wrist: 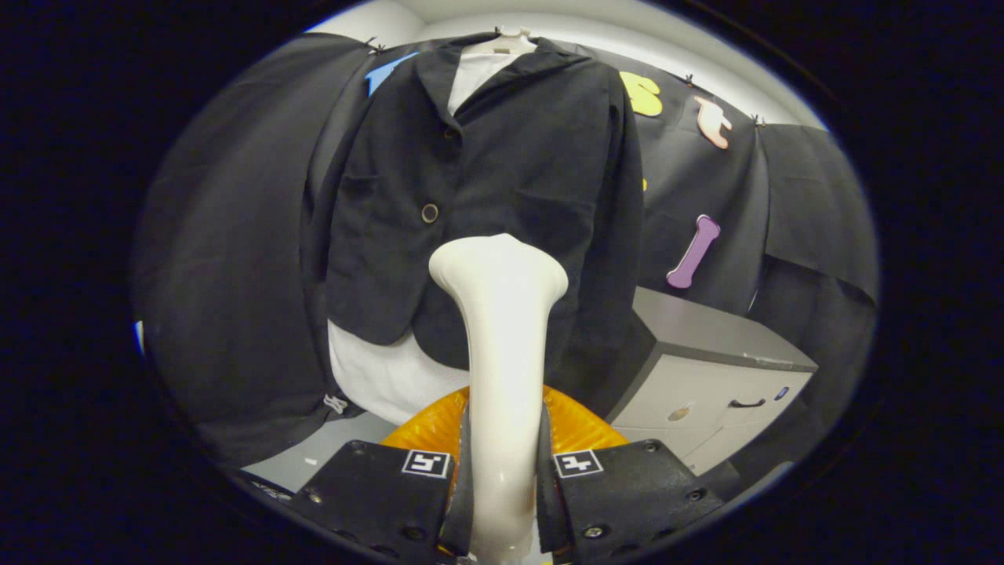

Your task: Iron the clothes twice with a garment steamer, once on the left side and once on the right side.

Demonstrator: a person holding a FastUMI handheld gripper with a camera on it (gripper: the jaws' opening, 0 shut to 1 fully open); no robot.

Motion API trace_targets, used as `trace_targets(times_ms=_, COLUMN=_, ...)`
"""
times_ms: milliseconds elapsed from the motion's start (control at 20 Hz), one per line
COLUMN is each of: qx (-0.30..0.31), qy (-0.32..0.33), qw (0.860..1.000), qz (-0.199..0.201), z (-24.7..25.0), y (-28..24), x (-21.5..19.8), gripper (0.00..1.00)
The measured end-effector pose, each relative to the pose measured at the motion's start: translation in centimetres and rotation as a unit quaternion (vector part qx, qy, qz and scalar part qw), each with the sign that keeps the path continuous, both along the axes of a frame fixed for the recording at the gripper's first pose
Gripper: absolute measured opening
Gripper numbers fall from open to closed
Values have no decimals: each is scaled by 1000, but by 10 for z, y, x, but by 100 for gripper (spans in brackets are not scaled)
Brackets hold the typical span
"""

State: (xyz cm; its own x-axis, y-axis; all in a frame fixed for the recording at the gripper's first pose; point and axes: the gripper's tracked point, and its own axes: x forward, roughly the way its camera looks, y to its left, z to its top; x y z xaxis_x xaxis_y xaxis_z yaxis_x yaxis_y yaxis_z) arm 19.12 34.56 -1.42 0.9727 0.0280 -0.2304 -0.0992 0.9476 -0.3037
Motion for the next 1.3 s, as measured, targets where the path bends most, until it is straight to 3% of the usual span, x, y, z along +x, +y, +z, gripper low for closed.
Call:
trace_targets(times_ms=500, qx=-21, qy=66, qw=998, qz=-13, z=-66, y=-9, x=16, gripper=35)
trace_targets(times_ms=700, qx=-26, qy=25, qw=999, qz=1, z=-37, y=6, x=-1, gripper=35)
trace_targets(times_ms=850, qx=-10, qy=-47, qw=998, qz=37, z=29, y=34, x=-29, gripper=35)
trace_targets(times_ms=950, qx=12, qy=-102, qw=993, qz=62, z=80, y=67, x=-22, gripper=35)
trace_targets(times_ms=1300, qx=89, qy=-266, qw=953, qz=116, z=242, y=162, x=-17, gripper=35)
